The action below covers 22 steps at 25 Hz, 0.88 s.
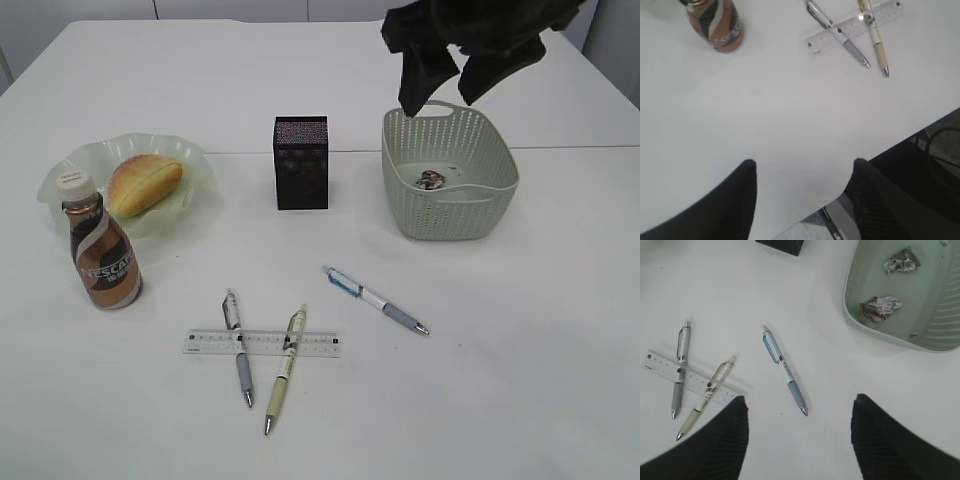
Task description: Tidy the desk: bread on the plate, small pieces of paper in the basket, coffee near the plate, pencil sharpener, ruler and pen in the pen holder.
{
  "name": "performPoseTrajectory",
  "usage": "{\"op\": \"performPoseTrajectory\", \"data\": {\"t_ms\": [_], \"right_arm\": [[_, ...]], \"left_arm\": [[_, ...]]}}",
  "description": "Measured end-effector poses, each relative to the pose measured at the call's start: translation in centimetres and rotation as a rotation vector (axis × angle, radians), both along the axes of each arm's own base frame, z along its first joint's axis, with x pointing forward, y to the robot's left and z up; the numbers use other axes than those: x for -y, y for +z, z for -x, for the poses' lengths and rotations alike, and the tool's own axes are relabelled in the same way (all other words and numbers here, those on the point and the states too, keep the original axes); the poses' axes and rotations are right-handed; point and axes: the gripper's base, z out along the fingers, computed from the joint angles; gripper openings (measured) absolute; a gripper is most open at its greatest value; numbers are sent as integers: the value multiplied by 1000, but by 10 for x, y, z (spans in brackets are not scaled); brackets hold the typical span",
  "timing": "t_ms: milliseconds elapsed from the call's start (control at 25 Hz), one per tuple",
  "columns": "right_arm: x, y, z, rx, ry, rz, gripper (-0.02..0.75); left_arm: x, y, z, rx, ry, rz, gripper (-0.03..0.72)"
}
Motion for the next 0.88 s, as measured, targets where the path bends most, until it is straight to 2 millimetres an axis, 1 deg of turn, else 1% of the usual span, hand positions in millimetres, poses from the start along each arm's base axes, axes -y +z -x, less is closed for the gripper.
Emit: {"op": "performPoseTrajectory", "data": {"t_ms": [280, 440, 600, 800, 880], "right_arm": [[3, 22, 15, 51, 47, -31, 475], [8, 25, 26, 47, 51, -32, 475], [14, 14, 40, -5, 21, -24, 475], [24, -5, 58, -72, -16, 17, 475], [28, -7, 66, -79, -23, 23, 475]], "left_arm": [[23, -13, -26, -27, -179, -86, 442], [40, -28, -38, -51, -311, -163, 442], [58, -46, -47, -47, -451, -243, 442], [81, -64, -60, 34, -584, -272, 442], [89, -73, -66, 54, -624, -290, 442]]}}
